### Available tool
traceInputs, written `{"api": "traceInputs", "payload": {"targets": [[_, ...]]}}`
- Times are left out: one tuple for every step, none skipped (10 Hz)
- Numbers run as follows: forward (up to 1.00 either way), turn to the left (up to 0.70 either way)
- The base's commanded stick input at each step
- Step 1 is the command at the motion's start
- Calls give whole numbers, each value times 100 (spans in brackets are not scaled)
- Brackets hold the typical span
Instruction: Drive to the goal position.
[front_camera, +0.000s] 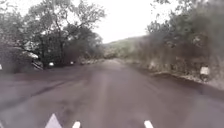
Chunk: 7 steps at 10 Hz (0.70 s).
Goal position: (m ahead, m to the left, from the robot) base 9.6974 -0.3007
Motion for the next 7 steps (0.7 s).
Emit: {"api": "traceInputs", "payload": {"targets": [[100,0],[100,0],[100,0],[100,0],[100,0],[100,0],[100,0]]}}
